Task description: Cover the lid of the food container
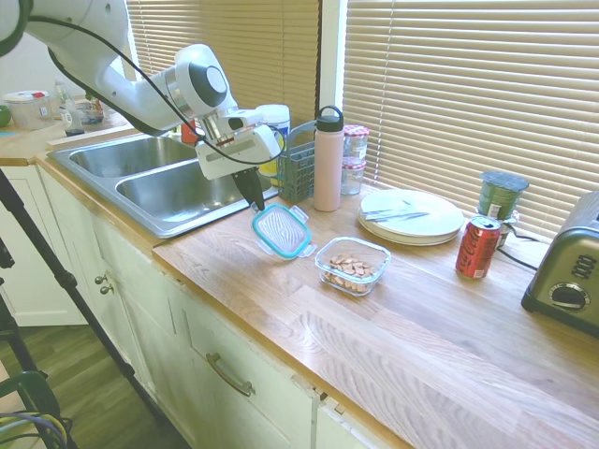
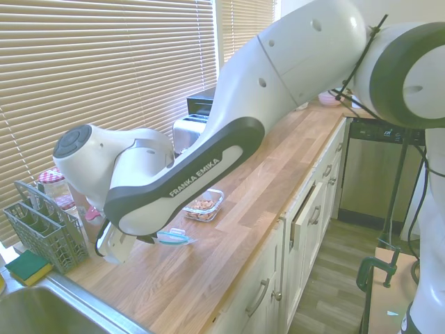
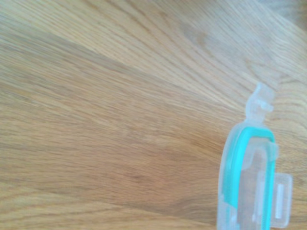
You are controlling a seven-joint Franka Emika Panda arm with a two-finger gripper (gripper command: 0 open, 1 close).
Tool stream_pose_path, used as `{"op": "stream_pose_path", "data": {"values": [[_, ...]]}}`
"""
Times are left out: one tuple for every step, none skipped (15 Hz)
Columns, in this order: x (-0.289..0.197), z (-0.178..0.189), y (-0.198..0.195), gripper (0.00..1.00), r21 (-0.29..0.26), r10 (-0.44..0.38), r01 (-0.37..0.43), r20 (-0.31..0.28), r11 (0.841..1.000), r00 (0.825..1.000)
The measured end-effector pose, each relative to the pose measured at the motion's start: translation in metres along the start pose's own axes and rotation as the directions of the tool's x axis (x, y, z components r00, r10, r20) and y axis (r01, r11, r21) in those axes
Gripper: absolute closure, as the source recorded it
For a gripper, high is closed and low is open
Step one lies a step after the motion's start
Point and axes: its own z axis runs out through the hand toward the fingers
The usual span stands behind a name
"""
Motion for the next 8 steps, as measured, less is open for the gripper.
{"op": "stream_pose_path", "data": {"values": [[0.005,-0.003,0.007,1.0,0.012,0.013,-0.013,0.013,1.0,1.0],[0.011,-0.004,0.013,1.0,0.023,0.027,-0.028,0.027,0.999,0.999],[0.017,-0.006,0.018,1.0,0.037,0.041,-0.042,0.042,0.998,0.998],[0.023,-0.007,0.024,1.0,0.053,0.053,-0.056,0.055,0.997,0.997],[0.028,-0.01,0.031,1.0,0.069,0.064,-0.069,0.064,0.995,0.996],[0.034,-0.013,0.037,1.0,0.081,0.074,-0.08,0.073,0.993,0.995],[0.039,-0.016,0.045,1.0,0.093,0.084,-0.092,0.081,0.991,0.993],[0.044,-0.019,0.053,1.0,0.103,0.094,-0.103,0.09,0.989,0.991]]}}
